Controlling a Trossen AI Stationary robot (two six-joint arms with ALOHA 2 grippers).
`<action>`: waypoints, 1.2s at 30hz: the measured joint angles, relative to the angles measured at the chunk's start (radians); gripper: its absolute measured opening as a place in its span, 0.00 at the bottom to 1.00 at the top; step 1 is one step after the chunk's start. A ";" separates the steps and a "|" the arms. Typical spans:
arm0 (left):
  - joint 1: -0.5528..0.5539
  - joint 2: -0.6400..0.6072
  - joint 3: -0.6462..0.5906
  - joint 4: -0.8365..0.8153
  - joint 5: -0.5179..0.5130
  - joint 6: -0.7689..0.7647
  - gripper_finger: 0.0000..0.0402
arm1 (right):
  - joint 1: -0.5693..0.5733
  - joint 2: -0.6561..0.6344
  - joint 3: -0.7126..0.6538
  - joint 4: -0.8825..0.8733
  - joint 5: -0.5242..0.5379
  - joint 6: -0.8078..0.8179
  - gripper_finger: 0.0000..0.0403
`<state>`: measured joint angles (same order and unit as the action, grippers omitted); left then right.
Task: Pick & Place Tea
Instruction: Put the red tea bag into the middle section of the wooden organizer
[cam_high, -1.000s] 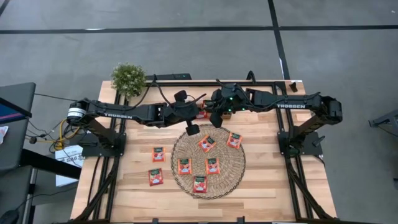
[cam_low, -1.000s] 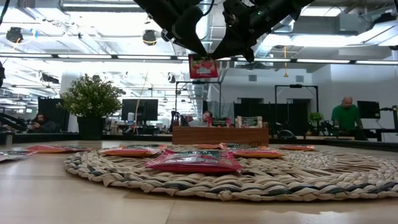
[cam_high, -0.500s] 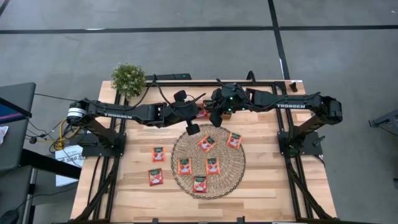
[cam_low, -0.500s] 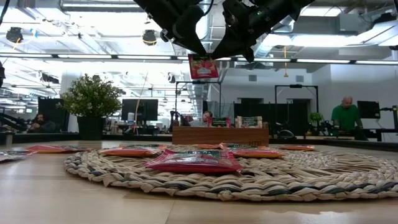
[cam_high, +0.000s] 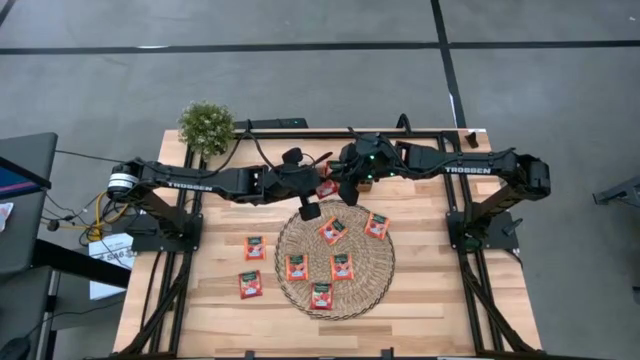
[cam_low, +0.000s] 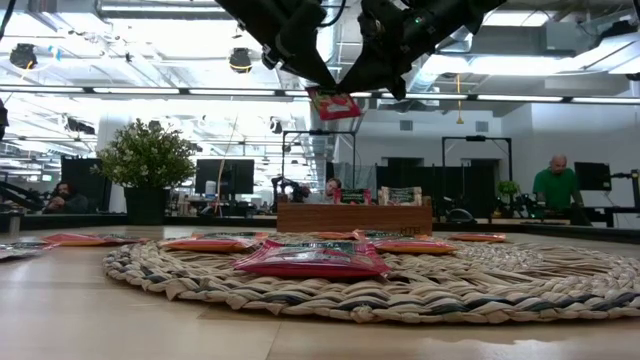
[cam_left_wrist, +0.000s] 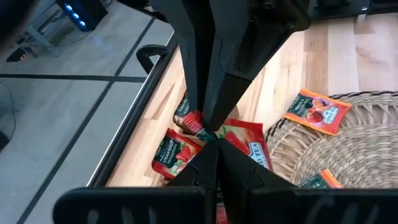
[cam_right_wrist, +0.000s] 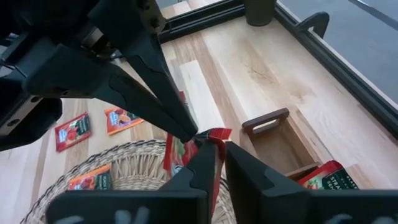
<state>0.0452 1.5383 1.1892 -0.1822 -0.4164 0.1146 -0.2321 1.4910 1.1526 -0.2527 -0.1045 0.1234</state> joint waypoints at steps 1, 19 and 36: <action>0.000 0.000 0.000 0.000 0.000 0.000 0.00 | 0.000 0.000 0.000 0.000 -0.001 0.000 0.08; 0.000 0.000 0.000 0.021 0.003 0.000 0.00 | -0.042 0.000 0.000 -0.008 -0.110 0.026 0.14; 0.000 0.000 0.000 0.031 -0.011 0.000 0.00 | -0.058 0.000 0.000 -0.008 -0.157 0.035 0.00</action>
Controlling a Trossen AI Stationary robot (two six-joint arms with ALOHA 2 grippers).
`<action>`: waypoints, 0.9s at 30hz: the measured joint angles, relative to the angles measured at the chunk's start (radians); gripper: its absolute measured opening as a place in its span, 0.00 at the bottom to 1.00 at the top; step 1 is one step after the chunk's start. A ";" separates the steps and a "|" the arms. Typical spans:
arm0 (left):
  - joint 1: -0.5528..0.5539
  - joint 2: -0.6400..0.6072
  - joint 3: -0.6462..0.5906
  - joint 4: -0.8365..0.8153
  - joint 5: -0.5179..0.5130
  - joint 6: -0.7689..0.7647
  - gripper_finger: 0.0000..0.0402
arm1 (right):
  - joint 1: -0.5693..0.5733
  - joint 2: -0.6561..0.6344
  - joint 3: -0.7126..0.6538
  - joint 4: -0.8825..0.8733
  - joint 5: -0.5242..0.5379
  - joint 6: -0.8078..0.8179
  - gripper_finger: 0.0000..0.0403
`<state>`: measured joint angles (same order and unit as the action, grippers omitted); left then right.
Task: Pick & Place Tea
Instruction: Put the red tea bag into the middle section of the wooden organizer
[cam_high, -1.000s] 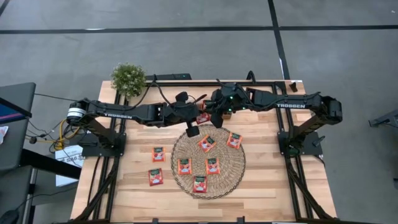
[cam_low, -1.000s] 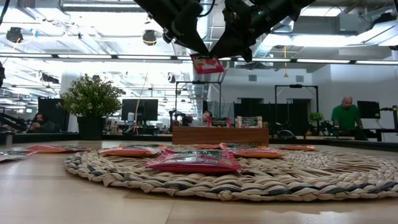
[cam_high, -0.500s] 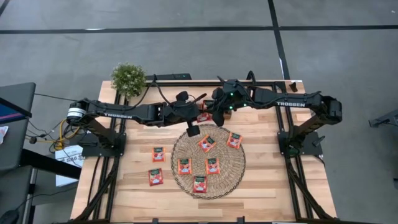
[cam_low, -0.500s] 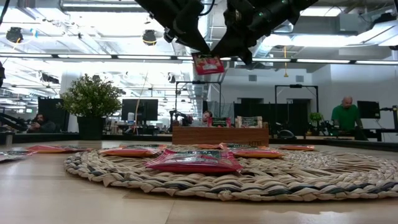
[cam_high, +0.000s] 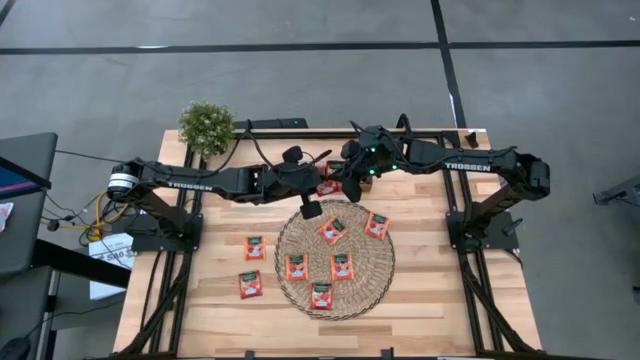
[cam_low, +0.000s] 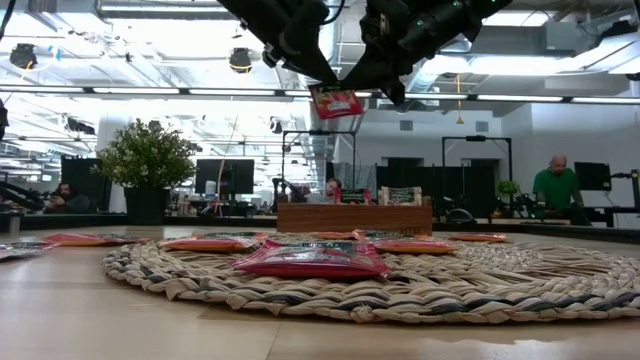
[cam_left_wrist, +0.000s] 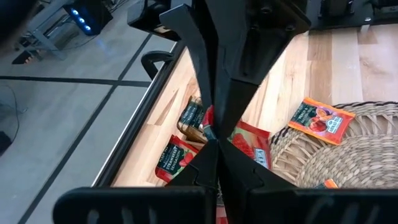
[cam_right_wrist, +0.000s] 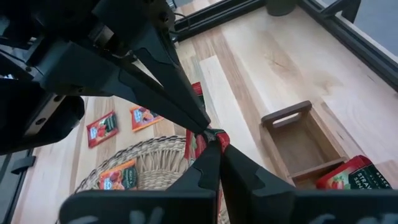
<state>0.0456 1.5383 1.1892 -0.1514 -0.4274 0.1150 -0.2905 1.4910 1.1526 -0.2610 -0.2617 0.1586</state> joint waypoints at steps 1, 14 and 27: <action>0.000 0.000 0.000 0.002 -0.006 0.000 0.00 | 0.000 0.000 0.000 0.000 0.002 0.000 0.00; 0.000 0.000 0.000 0.041 -0.074 0.000 0.25 | 0.000 0.000 0.000 -0.001 0.034 0.000 0.00; 0.031 -0.061 0.000 -0.245 -0.312 -0.105 0.43 | -0.088 0.000 -0.052 -0.010 0.160 -0.009 0.00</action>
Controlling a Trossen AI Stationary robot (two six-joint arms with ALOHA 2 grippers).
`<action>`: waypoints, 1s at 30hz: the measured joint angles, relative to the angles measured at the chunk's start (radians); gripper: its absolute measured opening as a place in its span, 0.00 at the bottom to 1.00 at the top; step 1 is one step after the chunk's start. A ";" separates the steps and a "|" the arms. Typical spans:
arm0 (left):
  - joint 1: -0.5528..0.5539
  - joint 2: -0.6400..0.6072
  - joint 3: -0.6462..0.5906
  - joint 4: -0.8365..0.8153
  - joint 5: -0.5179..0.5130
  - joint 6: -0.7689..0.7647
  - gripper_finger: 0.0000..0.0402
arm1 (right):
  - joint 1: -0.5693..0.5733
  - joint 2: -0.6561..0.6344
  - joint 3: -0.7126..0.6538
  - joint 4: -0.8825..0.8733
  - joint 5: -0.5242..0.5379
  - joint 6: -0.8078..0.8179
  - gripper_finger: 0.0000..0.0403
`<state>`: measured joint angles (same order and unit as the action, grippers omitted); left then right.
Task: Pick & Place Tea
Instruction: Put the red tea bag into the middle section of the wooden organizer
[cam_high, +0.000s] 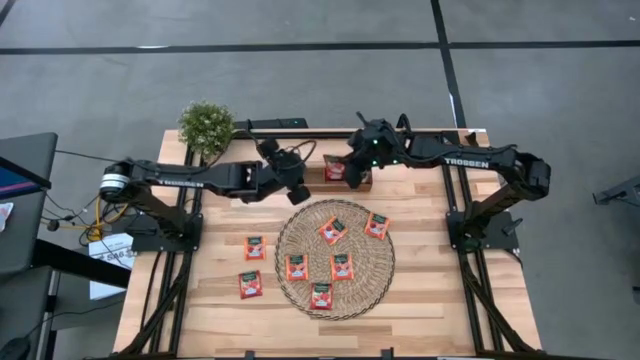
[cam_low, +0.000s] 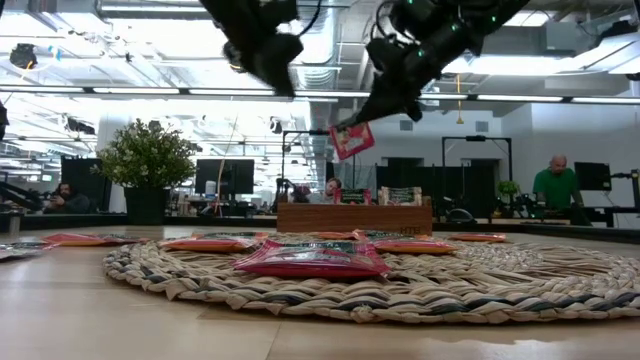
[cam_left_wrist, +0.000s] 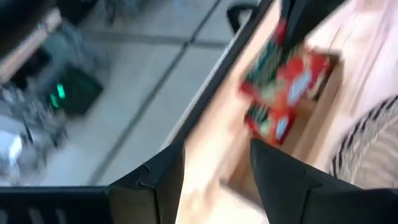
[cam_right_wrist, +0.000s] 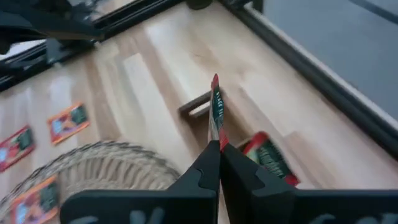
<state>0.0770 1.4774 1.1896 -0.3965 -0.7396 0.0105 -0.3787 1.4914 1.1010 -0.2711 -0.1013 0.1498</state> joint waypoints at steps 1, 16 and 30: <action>0.011 -0.008 0.000 -0.055 0.012 -0.053 0.43 | -0.009 0.000 -0.017 0.028 0.000 0.001 0.00; 0.074 -0.026 -0.054 -0.390 0.038 -0.425 0.43 | -0.032 0.095 -0.189 0.371 0.000 0.033 0.00; 0.067 -0.025 -0.130 -0.387 0.118 -0.494 0.43 | -0.063 0.109 -0.186 0.350 0.064 -0.011 0.00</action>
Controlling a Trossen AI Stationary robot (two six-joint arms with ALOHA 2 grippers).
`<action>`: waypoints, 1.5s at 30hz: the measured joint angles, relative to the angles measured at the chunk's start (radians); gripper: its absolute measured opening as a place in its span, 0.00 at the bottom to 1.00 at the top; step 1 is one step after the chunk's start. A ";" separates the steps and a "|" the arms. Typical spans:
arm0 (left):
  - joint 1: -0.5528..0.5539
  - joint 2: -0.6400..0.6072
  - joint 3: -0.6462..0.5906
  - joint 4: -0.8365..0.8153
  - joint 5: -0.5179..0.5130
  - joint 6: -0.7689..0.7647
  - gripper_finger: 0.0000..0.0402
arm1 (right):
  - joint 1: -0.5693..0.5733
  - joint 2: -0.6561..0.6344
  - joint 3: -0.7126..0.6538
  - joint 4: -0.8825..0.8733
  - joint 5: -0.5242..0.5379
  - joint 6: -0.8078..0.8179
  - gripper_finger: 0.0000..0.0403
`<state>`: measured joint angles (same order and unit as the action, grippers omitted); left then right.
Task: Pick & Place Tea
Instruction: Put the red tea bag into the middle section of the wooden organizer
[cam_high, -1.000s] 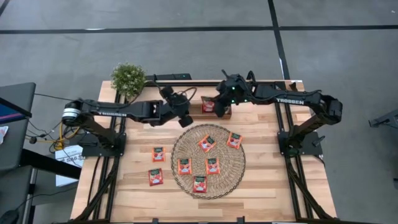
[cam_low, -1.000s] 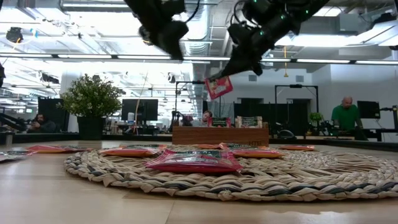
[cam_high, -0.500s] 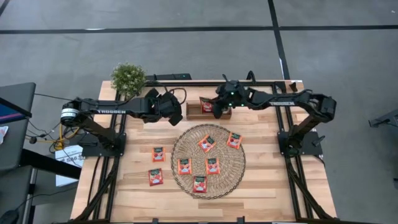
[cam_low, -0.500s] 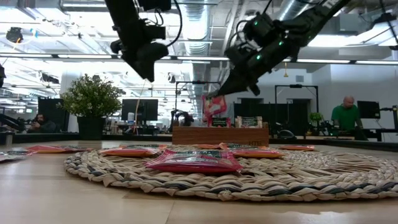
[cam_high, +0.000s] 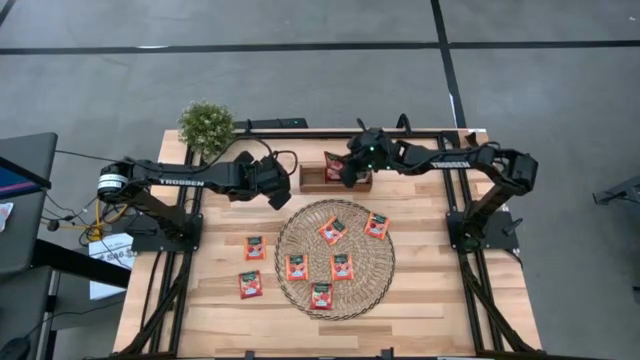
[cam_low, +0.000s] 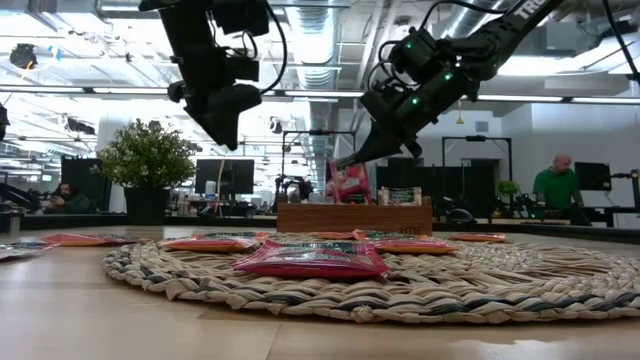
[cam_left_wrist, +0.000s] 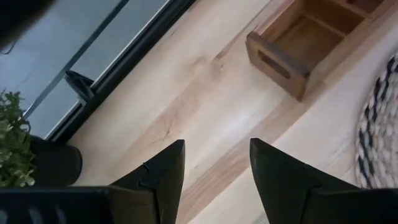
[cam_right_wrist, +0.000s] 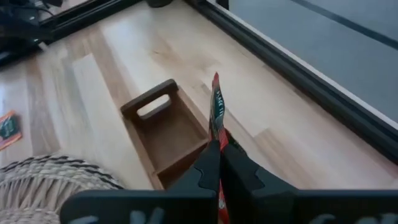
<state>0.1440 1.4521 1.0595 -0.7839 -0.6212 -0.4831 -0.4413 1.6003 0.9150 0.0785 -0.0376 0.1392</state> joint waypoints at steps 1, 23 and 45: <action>0.000 0.000 0.000 0.008 0.000 0.004 0.43 | -0.002 0.003 0.000 0.001 0.000 0.000 0.00; 0.000 0.000 0.000 0.045 0.024 0.023 0.43 | 0.020 0.088 -0.001 -0.006 0.041 -0.019 0.00; 0.000 0.001 0.000 0.158 0.069 0.075 0.43 | 0.020 0.087 0.000 -0.071 -0.016 -0.035 0.14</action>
<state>0.1440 1.4528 1.0592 -0.6262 -0.5519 -0.4076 -0.4213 1.6871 0.9146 0.0074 -0.0537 0.1041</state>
